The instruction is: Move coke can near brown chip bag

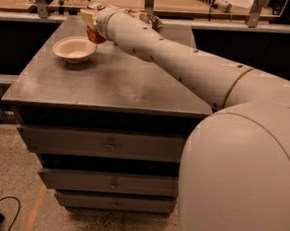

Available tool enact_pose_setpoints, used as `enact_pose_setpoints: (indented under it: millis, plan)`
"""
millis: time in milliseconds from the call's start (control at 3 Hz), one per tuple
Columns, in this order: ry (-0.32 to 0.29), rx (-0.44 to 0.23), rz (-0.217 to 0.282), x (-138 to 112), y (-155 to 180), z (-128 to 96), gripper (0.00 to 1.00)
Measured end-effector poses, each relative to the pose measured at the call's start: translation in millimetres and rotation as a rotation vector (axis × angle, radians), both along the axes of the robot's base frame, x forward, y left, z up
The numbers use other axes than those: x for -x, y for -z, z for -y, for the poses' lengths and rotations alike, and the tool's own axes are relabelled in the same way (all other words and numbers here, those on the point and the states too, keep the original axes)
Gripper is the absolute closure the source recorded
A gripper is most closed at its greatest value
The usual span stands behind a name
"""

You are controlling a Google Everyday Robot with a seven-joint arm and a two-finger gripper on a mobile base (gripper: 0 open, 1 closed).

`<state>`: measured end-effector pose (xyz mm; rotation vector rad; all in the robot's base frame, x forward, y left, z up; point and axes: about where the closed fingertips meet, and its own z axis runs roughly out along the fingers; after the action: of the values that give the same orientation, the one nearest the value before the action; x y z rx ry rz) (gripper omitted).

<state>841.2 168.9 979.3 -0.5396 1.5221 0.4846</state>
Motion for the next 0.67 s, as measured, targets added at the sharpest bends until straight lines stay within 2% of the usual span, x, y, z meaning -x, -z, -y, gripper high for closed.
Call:
enact_pose_setpoints:
  millis: [333, 667]
  plan:
    - [0.052, 0.028, -0.005, -5.1, 3.1, 36.5, 1.00]
    - [0.063, 0.081, -0.014, -10.6, 10.2, 66.8, 1.00]
